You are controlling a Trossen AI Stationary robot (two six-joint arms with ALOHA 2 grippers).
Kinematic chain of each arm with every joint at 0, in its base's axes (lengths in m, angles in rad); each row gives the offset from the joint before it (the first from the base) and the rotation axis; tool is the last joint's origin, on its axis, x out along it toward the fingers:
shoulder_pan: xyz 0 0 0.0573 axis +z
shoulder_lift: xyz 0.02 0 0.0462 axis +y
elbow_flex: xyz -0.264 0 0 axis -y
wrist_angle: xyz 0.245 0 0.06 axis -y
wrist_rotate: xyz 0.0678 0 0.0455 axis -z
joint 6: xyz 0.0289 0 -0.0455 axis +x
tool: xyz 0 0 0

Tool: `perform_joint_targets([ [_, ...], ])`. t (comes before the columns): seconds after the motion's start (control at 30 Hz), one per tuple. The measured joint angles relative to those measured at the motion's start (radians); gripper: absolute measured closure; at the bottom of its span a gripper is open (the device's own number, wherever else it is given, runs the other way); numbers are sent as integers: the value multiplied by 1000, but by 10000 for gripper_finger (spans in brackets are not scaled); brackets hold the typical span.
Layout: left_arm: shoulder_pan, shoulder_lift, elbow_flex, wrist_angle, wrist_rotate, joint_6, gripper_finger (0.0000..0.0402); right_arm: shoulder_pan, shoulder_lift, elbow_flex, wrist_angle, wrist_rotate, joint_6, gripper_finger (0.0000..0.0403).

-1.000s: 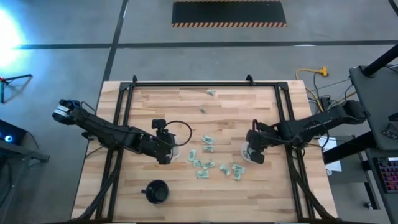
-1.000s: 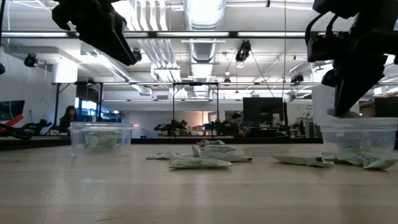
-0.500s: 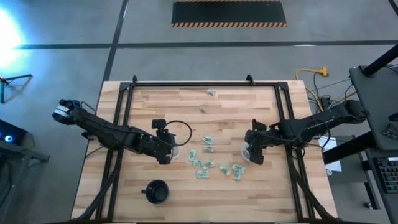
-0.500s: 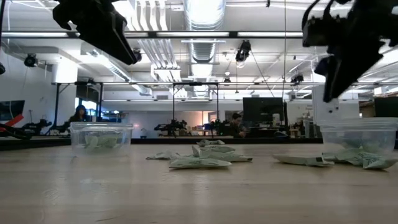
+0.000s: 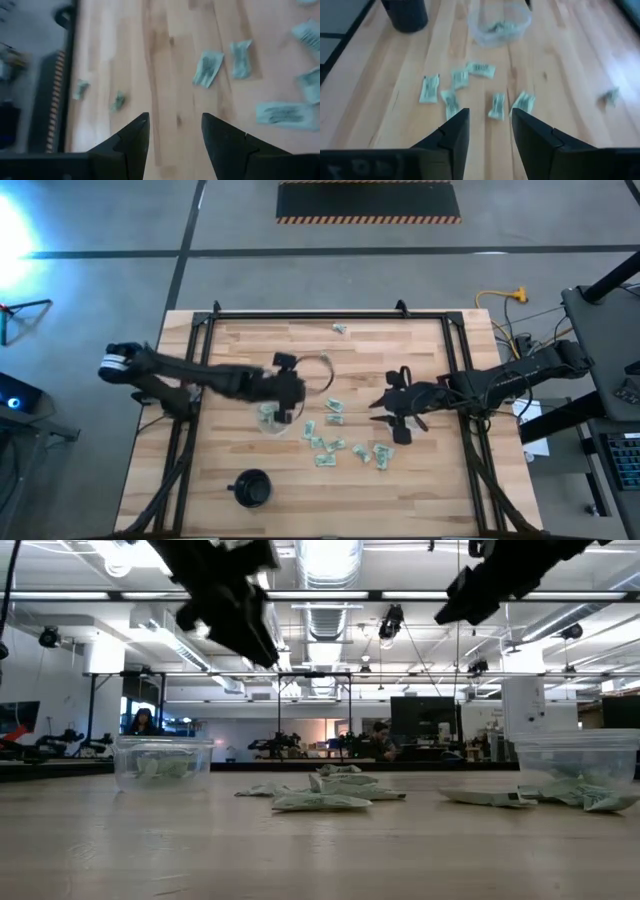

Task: Pick and place Stevia / Truvia into bins
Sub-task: Put the stevia packet into the round transparent container

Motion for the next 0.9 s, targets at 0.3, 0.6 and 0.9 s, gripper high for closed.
perform_joint_targets([
  [0.3, 284, 167, 98, -5, 260, 135, 237, 0, 0, -3, -31, 2, -54, 278],
  [0.6, 411, 371, 359, -202, 373, 281, 237, 0, 0, -10, -99, 4, -33, 288],
  [0.9, 449, 564, 621, -376, 366, 382, 237, -1, 0, -11, -100, 5, -70, 300],
])
